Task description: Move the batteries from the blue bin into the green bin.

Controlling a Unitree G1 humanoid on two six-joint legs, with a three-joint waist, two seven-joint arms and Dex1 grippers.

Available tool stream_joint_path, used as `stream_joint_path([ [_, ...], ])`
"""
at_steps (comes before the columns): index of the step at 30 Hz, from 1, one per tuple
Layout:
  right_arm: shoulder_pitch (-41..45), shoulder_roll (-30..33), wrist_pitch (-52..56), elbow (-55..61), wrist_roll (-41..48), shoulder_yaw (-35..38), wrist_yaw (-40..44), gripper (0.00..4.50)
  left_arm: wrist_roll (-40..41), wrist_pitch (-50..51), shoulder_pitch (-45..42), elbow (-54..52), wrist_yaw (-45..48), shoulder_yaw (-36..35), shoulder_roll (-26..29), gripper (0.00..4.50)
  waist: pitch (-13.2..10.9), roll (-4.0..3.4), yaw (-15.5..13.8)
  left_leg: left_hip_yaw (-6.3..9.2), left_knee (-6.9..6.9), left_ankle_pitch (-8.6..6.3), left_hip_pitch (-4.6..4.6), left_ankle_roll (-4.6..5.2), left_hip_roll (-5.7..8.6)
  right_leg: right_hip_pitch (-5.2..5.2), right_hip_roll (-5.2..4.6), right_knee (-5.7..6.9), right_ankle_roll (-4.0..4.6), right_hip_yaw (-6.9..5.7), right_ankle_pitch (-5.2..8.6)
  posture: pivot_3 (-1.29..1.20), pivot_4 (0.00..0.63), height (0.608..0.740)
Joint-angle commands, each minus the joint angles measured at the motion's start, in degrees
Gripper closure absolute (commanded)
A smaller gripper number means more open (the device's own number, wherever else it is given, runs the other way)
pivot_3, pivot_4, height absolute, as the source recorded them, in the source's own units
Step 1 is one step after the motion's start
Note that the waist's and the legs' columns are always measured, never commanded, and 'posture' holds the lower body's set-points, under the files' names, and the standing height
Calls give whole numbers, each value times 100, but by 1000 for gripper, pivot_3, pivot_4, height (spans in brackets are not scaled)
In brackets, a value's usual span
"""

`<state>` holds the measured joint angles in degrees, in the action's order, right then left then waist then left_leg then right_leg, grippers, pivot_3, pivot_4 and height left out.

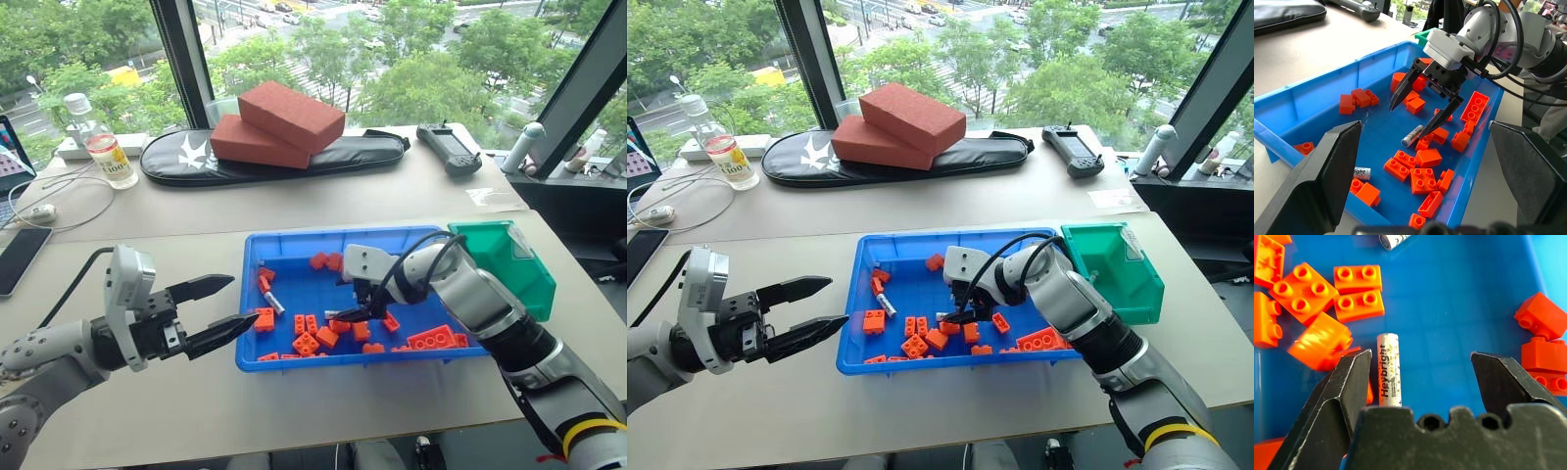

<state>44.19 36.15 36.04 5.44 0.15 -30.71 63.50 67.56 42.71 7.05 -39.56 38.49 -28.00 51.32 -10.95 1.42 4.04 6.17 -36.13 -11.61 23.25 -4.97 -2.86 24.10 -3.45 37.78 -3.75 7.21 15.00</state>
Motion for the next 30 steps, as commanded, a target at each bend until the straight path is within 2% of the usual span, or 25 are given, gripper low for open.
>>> stream_joint_path([
  [1, -7, -12, -161, 37, -107, 29, 15, 1808, 76, -60, 5, -135, 3, -172, 22, 0, 0, 0, 0, 0, 0, 0, 0, 0, 0, 1, 0, 0, 0, 0, 0, 0, 150, 740],
  [8, -46, -54, -193, 56, -155, 38, 31, 4147, 74, -64, -9, -129, 3, -166, 27, 0, 0, 0, 2, 0, 1, 0, 0, 0, 0, 1, 0, -1, 0, 0, 0, 0, 150, 740],
  [13, -18, -66, 5, 226, 59, 342, 24, 4162, 57, -70, -16, -125, 12, -162, 32, 0, 0, 0, 1, 0, 4, 0, 0, 0, 0, 2, 0, -1, 0, -1, 0, 0, 150, 740],
  [18, 194, 71, 774, 639, 1095, 1920, -72, 4162, 53, -82, 4, -125, 9, -203, 22, 0, 0, 0, -4, 0, 4, 0, 2, 0, 0, 2, 0, -1, 0, -1, 0, 0, 150, 740],
  [21, 345, 542, 1214, 352, 1248, 3022, -502, 4162, 44, -89, 21, -131, 6, -204, 7, 0, -1, 0, -37, 0, 3, 0, 3, 0, 0, -1, -1, -2, 0, -1, 0, 0, 150, 740],
  [23, 280, 932, 1403, 183, 1167, 3428, -784, 4162, 37, -98, 32, -132, 12, -198, -6, 0, 0, 0, -89, 0, 1, 0, 5, 0, 1, -1, -2, -6, 0, -2, 0, 0, 150, 740],
  [27, -326, 1710, 1686, 97, 998, 3842, -1137, 4162, 18, -112, -5, -91, 38, -107, -26, 0, 1, 2, -113, 0, 13, -1, 1, 1, 1, -1, -2, -17, 3, -3, 2, 0, 150, 740],
  [30, -593, 1916, 1811, 160, 1015, 3880, -1286, 4162, -5, -114, -36, -54, 74, -56, -25, 0, 0, 0, -45, -1, 15, -1, 2, 1, 1, 3, -1, -14, 4, 0, 3, 0, 150, 740],
])
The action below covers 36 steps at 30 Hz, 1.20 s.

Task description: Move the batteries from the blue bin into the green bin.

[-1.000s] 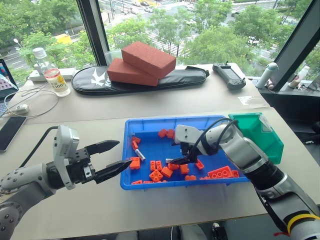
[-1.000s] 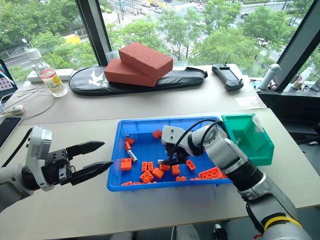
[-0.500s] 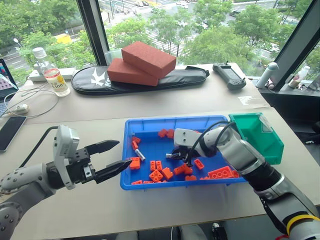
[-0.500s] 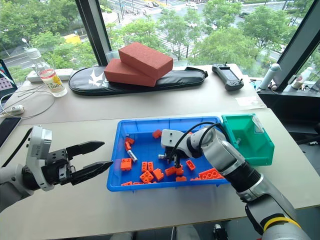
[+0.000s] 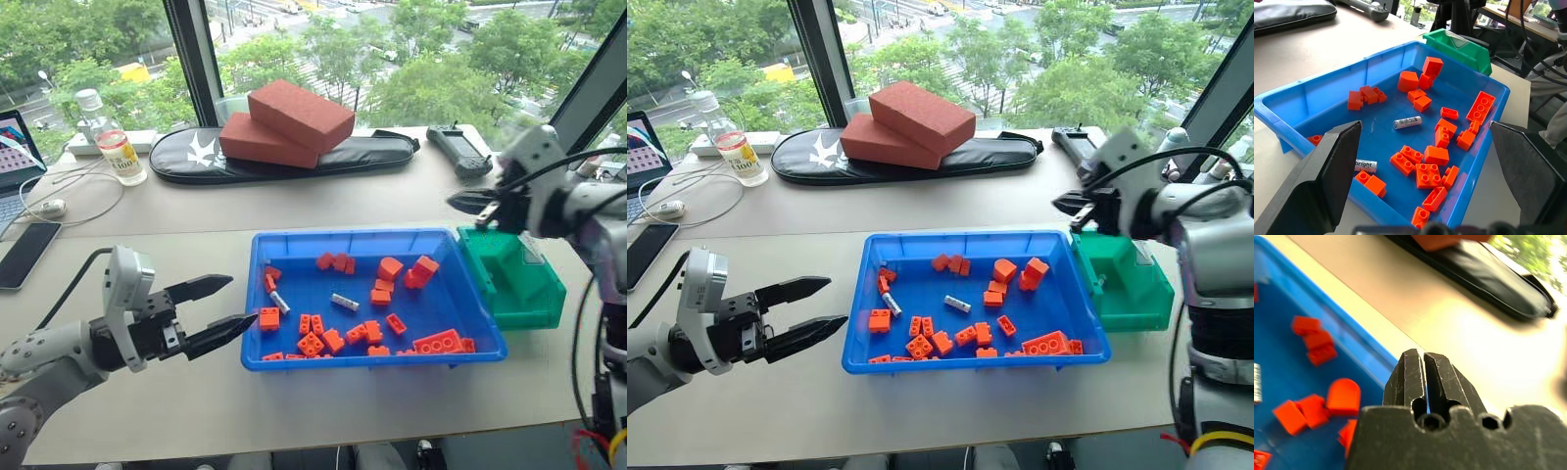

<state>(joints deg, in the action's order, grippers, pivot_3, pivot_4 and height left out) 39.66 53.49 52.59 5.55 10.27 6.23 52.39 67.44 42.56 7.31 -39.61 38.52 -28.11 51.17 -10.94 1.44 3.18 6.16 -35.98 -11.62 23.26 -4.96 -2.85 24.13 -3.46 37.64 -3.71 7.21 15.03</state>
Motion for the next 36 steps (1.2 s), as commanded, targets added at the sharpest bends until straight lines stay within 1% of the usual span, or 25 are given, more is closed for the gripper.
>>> stream_joint_path([
  [1, -296, 256, 236, 212, 18, 197, -196, 4162, -10, -99, -99, -15, 92, -7, -4, 0, -2, -4, 82, 0, 0, 0, -1, 0, 0, 0, 0, 3, 0, 2, 0, 0, 150, 740],
  [3, -549, 370, 295, 305, 10, 169, -238, 4162, -33, -94, -165, 32, 128, 48, 4, 0, -3, -5, 98, -1, -2, 0, -2, 0, 0, 1, 0, 8, 0, 4, 0, 0, 150, 740],
  [6, -668, 370, 316, 321, 43, 153, -363, 4162, -60, -89, -226, 75, 172, 88, 12, 0, -2, -5, 99, -1, -5, 0, -4, 0, 0, -2, 1, 9, -1, 4, 0, 0, 150, 740],
  [8, -680, 367, 289, 332, 92, 154, -389, 3666, -70, -85, -251, 94, 192, 95, 14, 0, -3, -5, 96, -1, -9, 0, -1, 0, 0, -2, 1, 7, -2, 5, 0, 0, 150, 740],
  [9, -631, 309, 225, 414, 167, 171, -373, 3584, -78, -82, -260, 98, 201, 98, 15, 0, -2, -5, 94, -1, -9, 0, -1, 0, 0, -3, 1, 7, -2, 5, 0, 0, 150, 740],
  [10, -556, 212, 144, 547, 287, 181, -323, 3584, -85, -81, -275, 110, 208, 106, 14, 0, -3, -5, 89, -1, -9, 0, -1, 0, 0, -3, 1, 7, -2, 5, 0, 0, 150, 740],
  [12, -381, -80, 92, 1095, 798, 70, -14, 3584, -108, -83, -291, 121, 223, 127, 13, 0, -3, -5, 108, -1, -8, 0, -2, 0, 0, -2, 1, 7, -2, 4, 0, 0, 150, 740],
  [14, -170, -523, 138, 1553, 1103, -392, 97, 3584, -118, -83, -327, 135, 224, 158, 12, 0, -3, -5, 155, -1, -6, 0, -3, 0, -1, -1, 3, 10, -1, 5, 0, 0, 150, 740],
  [17, 134, -1178, 282, 1658, 1099, -1063, -137, 3584, -119, -73, -376, 134, 200, 187, 6, 0, -2, -4, 184, 0, -5, 1, -9, 2, -4, -4, 6, 20, -1, 3, 0, 0, 150, 740],
  [19, 203, -1426, 372, 1657, 1008, -1522, -261, 3082, -111, -69, -368, 115, 181, 173, -6, 0, -2, -3, 157, 1, -12, 2, -2, 0, -3, -5, 4, 17, -2, 1, -1, 0, 150, 740],
  [20, 169, -1438, 327, 1703, 917, -1799, -247, 2904, -104, -66, -358, 99, 167, 162, -11, 0, -2, -3, 112, 1, -15, 2, 1, 0, -2, -6, 2, 15, -3, 0, -1, 0, 150, 740],
  [22, 114, -1425, 225, 1755, 797, -2168, -253, 2160, -93, -63, -337, 71, 142, 145, -20, 0, -2, -3, 51, 1, -19, 2, 11, 0, 0, -3, -1, 5, -6, -1, -3, 0, 150, 740],
  [23, 109, -1498, 194, 1691, 732, -2331, -323, 1879, -85, -64, -302, 41, 119, 121, -31, 0, -2, -3, 37, 1, -19, 2, 11, 0, 0, -4, -1, 4, -6, -2, -3, 0, 150, 740],
  [27, 96, -1553, 59, 1365, 399, -2815, -441, 1879, -40, -67, -191, -66, 17, 26, -61, 0, -2, -3, 64, 1, -14, 2, 6, 0, -1, -2, 0, 4, -4, -3, -3, 0, 150, 740],
  [30, 73, -1511, -63, 1171, 217, -2967, -434, 1879, -2, -66, -129, -118, -42, -22, -78, 0, -2, -3, 75, 1, -14, 2, 3, 0, -2, -1, 1, 9, -4, -2, -3, 0, 150, 740],
  [36, 46, -1725, -261, 834, -87, -3336, -430, 1879, 34, -76, -93, -155, -99, -19, -69, 0, -1, -2, 84, 1, -13, 2, 1, 0, -2, -2, 1, 8, -4, -1, -3, 0, 150, 740],
])
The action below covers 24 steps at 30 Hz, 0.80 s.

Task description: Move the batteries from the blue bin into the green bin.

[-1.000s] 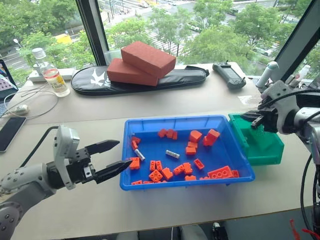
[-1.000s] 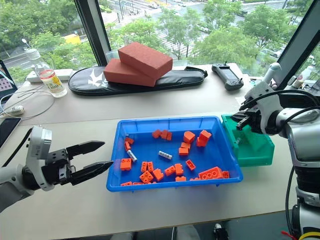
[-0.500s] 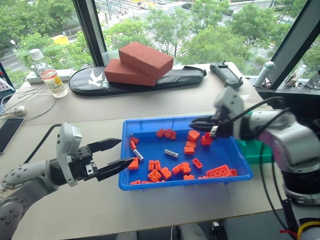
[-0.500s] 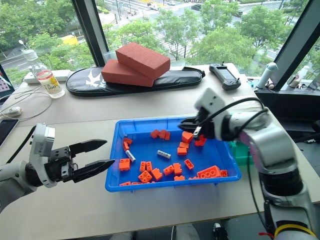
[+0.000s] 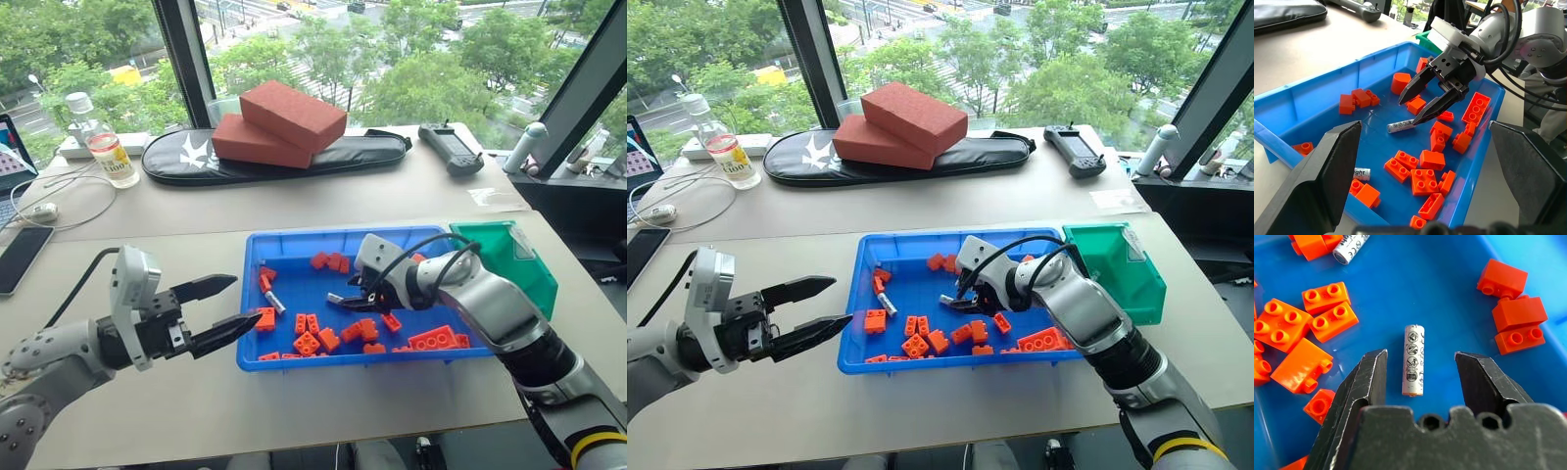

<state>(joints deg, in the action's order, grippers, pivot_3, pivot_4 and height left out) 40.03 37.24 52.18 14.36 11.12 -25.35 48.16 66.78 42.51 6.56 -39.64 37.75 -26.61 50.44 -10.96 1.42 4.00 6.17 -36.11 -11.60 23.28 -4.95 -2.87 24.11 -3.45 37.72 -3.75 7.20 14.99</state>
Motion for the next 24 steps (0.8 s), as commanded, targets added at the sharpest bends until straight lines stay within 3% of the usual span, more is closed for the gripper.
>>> stream_joint_path([
  [1, 1, -123, -230, -58, -187, -205, 13, 1879, 109, -70, -24, -144, -24, -171, 8, 0, 0, 0, 3, 0, -1, 0, 0, 0, 0, 0, 0, 1, 0, 0, 0, 0, 150, 740],
  [2, -6, -148, -232, -72, -207, -234, 29, 1879, 111, -69, -26, -132, -19, -175, 16, 0, 0, 0, 1, 0, -1, 0, 1, 0, 0, 1, 0, 0, 0, 0, 0, 0, 150, 740],
  [5, -19, -197, -221, -118, -260, -285, 26, 2563, 106, -68, -27, -119, -5, -171, 33, 0, 0, 0, 0, 0, 0, 0, 2, 0, 0, 1, 0, 1, 0, 0, 0, 0, 150, 740],
  [10, -51, -225, -201, -162, -318, -271, 12, 4230, 88, -75, -46, -91, 25, -153, 44, 0, 0, 0, -2, 1, -1, 0, 1, 0, 0, 0, 0, 0, 0, 0, 0, 0, 150, 740],
  [14, -119, -282, -219, -19, -49, 291, -1, 4230, 59, -87, -69, -57, 61, -128, 42, 0, 0, 0, -2, 0, -1, 0, 0, 0, 0, 0, 0, 0, 0, -1, 0, 0, 150, 740],
  [18, 63, -432, -316, -57, 816, 2380, -283, 4230, 19, -96, -98, -9, 116, -114, 51, 0, -1, 0, -3, 0, -1, 0, 6, 0, 0, 1, 0, 0, 0, 0, 0, 0, 150, 740],
  [21, 149, 16, -286, -726, 759, 3451, -738, 4230, -26, -97, -141, 40, 182, -74, 59, 0, -1, 0, -49, 0, -4, 0, 6, 0, 1, -1, -1, 0, -1, 0, -1, 0, 150, 740],
  [24, -226, 641, -323, -975, 472, 3552, -791, 4230, -95, -102, -208, 106, 260, -8, 55, 0, 5, 9, -141, 1, 3, 0, 2, 0, 2, -8, -2, -14, -1, -4, 0, 0, 150, 740],
])
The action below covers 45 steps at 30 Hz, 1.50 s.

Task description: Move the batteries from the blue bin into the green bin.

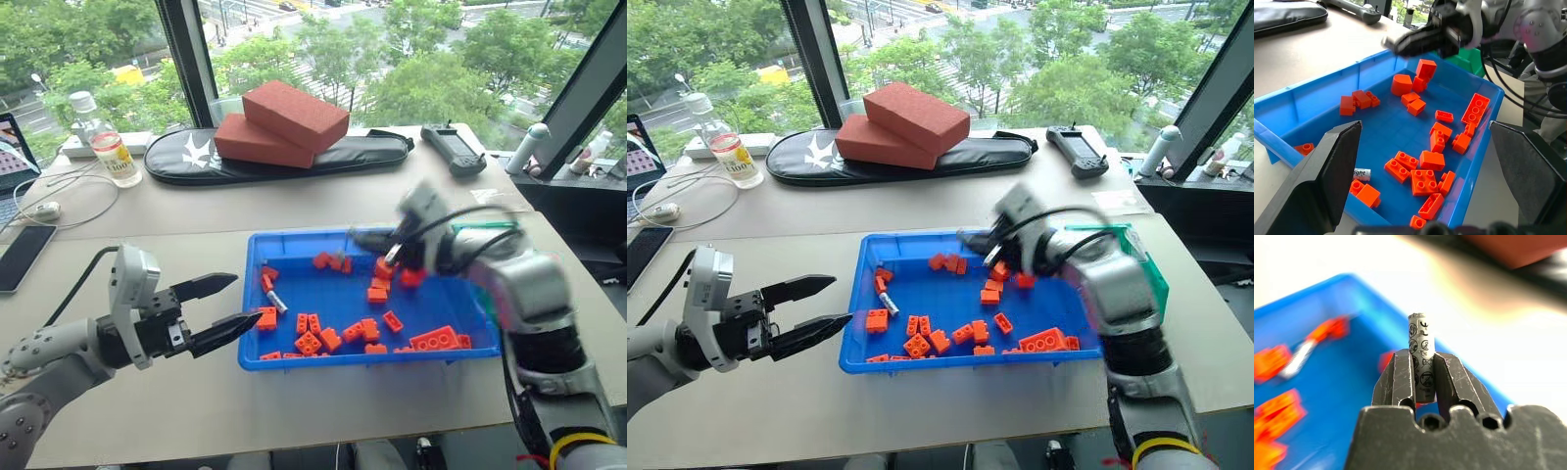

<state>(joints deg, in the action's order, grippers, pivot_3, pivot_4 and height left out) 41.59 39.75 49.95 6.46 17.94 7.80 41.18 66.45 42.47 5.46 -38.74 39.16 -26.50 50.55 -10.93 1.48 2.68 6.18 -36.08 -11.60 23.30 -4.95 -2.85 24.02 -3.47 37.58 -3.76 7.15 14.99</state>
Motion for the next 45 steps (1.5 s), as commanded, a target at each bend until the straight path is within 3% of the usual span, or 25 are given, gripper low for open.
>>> stream_joint_path([
  [1, -566, 611, -67, -205, -275, 263, -60, 4230, -79, -101, -126, 36, 141, 6, 44, 0, 3, 5, -3, 0, 6, 0, -2, 1, 0, 1, 0, -3, 1, 0, 1, 0, 150, 740],
  [5, -889, 937, 242, -135, -252, 417, -167, 4230, -146, -100, -198, 99, 236, 57, 38, 0, -4, -7, 90, -3, 12, -1, 1, 2, -1, 13, 1, 4, 4, 9, 2, 0, 150, 740],
  [15, -1034, 900, 536, 36, -230, 398, -451, 4230, -219, -61, -343, 180, 360, 120, 50, 0, -6, -12, 145, -4, 2, 1, -4, 4, 0, 7, 3, 17, 2, 12, 3, 0, 150, 740],
  [17, -1076, 952, 497, 19, -299, 364, -513, 3228, -233, -58, -359, 187, 368, 123, 49, 0, -6, -12, 136, -4, 3, 1, -3, 4, 0, 8, 3, 13, 2, 11, 3, 0, 150, 740],
  [23, -565, 765, 237, 146, -38, 446, -437, 1310, -216, -42, -345, 164, 335, 92, 36, 0, -6, -12, 150, -4, 3, 1, -2, 4, 0, 8, 2, 12, 2, 11, 2, 0, 150, 740],
  [25, -262, 594, -19, 232, 105, 375, -347, 1310, -217, -43, -309, 139, 322, 66, 31, 0, -6, -12, 176, -4, 5, 1, -5, 4, -1, 10, 3, 15, 3, 12, 2, 0, 150, 740],
  [29, 474, -361, 86, 782, 897, -228, 115, 1310, -195, -43, -269, 136, 300, -16, 41, 0, -6, -12, 278, -3, 8, 1, -10, 5, -3, 11, 6, 21, 4, 12, 2, 0, 150, 740],
  [31, 548, -770, 257, 1308, 1184, -1234, 629, 1310, -249, -47, -251, 169, 327, -38, 74, 0, -6, -12, 288, -2, 11, 1, -12, 5, -5, 8, 6, 28, 5, 9, 3, 0, 150, 740],
  [33, 529, -875, 209, 1514, 1070, -2127, 1008, 1310, -315, -48, -196, 190, 351, -117, 120, 0, -5, -10, 288, 0, 13, 1, -10, 5, -5, 9, 6, 26, 5, 5, 3, 0, 150, 740],
  [37, 618, -927, -70, 1381, 696, -3128, 1354, 1310, -445, 5, 225, 220, 540, -611, 283, 0, -5, -10, 206, 3, 5, 1, 8, 4, -1, 13, -4, 14, 2, -2, 2, 0, 150, 740],
  [40, 747, -962, -437, 1019, 236, -3629, 1455, 1310, -749, 10, 749, 228, 784, -1026, 416, 0, -2, -5, 172, 3, 5, 1, 1, 4, -1, 12, -3, 13, 2, -3, 0, 0, 150, 740],
  [45, 1170, -1572, -832, -54, -391, -4019, 1235, 1310, -1114, -2, 1390, 154, 1045, -1438, 497, 0, -3, -6, 224, 2, 11, 2, -14, 3, -9, 16, 8, 32, 10, -3, 6, 0, 150, 740],
])
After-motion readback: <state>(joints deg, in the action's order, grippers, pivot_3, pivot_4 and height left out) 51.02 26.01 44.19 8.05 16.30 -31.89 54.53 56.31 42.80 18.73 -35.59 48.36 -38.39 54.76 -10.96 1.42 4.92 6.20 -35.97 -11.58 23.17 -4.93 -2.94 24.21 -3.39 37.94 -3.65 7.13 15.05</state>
